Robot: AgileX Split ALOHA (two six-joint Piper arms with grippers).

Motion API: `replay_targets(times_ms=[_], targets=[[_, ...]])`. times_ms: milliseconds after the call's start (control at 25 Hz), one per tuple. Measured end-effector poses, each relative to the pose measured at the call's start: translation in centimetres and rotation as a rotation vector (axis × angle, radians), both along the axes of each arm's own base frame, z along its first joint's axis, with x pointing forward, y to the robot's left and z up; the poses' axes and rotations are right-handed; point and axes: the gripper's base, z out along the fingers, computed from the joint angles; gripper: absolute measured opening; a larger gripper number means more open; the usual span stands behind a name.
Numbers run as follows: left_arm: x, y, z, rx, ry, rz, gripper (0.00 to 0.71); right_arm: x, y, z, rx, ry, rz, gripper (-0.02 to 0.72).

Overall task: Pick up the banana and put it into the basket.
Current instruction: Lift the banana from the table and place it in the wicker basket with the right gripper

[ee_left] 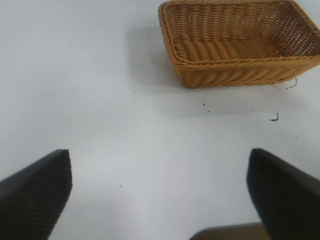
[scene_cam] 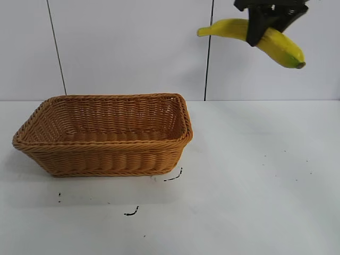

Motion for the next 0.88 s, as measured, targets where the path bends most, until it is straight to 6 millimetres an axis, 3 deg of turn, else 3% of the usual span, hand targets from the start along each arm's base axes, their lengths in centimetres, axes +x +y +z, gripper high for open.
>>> replay_targets(times_ms=[200,400,680,880], targets=[[0.0,0.0,0.0,0.000,0.000,0.000,0.690,-0.9,6.4,-2.2,-0.007,-0.105,0.208,0.303],[0.0,0.0,0.0,0.000,0.000,0.000,0.690,-1.2,10.2,-5.3,-0.032,-0.180,0.355,0.303],[0.0,0.0,0.0,0.000,0.000,0.000,0.690,0.0,11.5,-11.8,-0.072,-0.143,0.391,0.303],[0.0,0.0,0.0,0.000,0.000,0.000,0.690,0.3,11.8,-13.7,-0.074,-0.137,0.393,0.303]])
